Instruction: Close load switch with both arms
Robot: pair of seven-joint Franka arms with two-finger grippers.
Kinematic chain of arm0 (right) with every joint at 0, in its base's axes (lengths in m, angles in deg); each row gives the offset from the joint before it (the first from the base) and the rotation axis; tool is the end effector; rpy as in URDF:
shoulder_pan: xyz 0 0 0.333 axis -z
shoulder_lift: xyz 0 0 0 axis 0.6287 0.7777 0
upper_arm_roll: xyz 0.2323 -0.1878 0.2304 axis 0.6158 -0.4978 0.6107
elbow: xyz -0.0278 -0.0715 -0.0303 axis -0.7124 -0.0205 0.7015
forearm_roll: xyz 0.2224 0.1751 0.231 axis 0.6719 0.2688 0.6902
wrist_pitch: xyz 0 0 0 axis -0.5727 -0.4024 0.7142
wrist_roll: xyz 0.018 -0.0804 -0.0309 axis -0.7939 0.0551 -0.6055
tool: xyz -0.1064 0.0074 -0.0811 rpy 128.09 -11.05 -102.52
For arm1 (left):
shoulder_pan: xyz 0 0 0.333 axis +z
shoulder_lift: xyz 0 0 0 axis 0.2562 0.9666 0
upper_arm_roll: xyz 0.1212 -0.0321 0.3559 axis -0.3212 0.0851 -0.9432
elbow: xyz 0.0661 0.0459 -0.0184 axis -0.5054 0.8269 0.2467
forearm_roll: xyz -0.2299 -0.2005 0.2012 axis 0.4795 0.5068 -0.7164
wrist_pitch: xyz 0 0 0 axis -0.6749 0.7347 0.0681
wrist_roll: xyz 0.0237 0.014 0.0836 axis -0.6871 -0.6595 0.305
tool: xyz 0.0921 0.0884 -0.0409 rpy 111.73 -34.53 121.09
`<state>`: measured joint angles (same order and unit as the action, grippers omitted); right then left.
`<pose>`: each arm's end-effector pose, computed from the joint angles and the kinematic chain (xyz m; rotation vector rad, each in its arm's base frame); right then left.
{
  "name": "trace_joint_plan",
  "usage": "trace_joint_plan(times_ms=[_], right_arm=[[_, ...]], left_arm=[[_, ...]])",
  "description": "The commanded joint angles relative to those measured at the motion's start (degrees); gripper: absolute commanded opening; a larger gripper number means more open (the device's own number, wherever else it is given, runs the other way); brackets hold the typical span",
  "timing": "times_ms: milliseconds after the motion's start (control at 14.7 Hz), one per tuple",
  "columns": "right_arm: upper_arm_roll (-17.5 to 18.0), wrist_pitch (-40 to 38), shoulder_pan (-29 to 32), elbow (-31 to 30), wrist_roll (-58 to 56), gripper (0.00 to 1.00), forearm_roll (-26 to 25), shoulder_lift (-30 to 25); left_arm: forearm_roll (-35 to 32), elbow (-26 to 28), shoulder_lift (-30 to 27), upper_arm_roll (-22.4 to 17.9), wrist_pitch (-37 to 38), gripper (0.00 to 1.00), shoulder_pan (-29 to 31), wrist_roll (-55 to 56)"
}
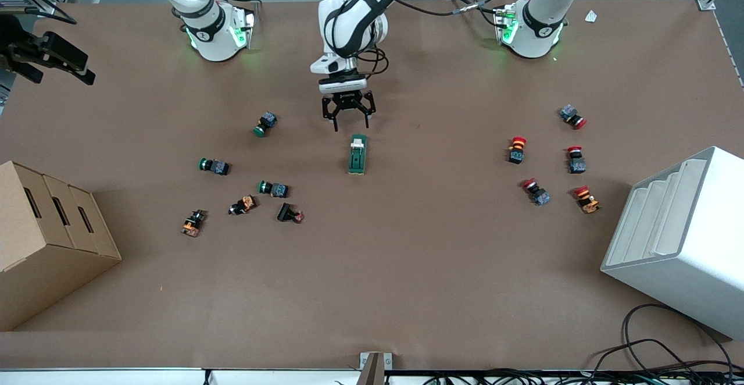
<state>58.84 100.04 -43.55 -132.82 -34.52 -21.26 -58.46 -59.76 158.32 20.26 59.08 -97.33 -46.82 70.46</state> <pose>0.4649 0.0120 0.7159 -3.0964 0.1116 0.0516 0.2644 -0.6141 0.2117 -2.8353 -0.0595 -1.2361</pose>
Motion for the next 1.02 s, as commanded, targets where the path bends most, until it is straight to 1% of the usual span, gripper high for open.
trace_joint_plan(times_ms=[0, 205, 273, 477, 614, 750, 818, 955], right_arm=[[-0.43, 0.29, -0.5, -0.79, 0.38, 1.0, 0.42, 0.47], [-0.43, 0.46, 0.2, -0.62, 0.03, 1.0, -0.01, 3.02], [-0.43, 0.12, 0.47, -0.44, 0.03, 1.0, -0.1, 5.03], [0.19, 0.37, 1.17, -0.79, 1.69, 1.0, 0.33, 5.4], [2.29, 0.81, 1.52, -1.41, 8.35, 1.0, 0.77, 5.57], [5.88, 1.51, 2.84, -2.11, 13.37, 1.0, 0.78, 5.84], [7.12, 1.95, 3.02, -2.46, 16.0, 1.0, 0.86, 6.19], [8.36, 3.27, 2.06, -3.25, 21.97, 1.0, 1.04, 6.89]], left_arm=[[-8.6, 4.15, -1.18, -0.32, -0.43, 0.98, -0.12, 6.42], [-13.36, 4.34, 0.49, -0.41, 0.44, 0.98, -1.26, 10.57], [-14.59, 4.25, 1.28, -0.41, 1.06, 0.99, -1.7, 11.44], [-19.16, 4.25, 2.95, -0.41, 4.57, 1.0, -1.79, 14.51], [-20.4, 4.25, 3.83, -0.41, 5.54, 1.0, -1.88, 16.37], [-21.8, 4.25, 4.97, -0.41, 7.3, 1.0, -1.97, 16.72], [-23.2, 4.25, 5.59, -0.41, 7.83, 1.0, -1.97, 17.6], [-26.63, 4.25, 6.12, -0.41, 8.44, 1.0, -1.97, 20.75]])
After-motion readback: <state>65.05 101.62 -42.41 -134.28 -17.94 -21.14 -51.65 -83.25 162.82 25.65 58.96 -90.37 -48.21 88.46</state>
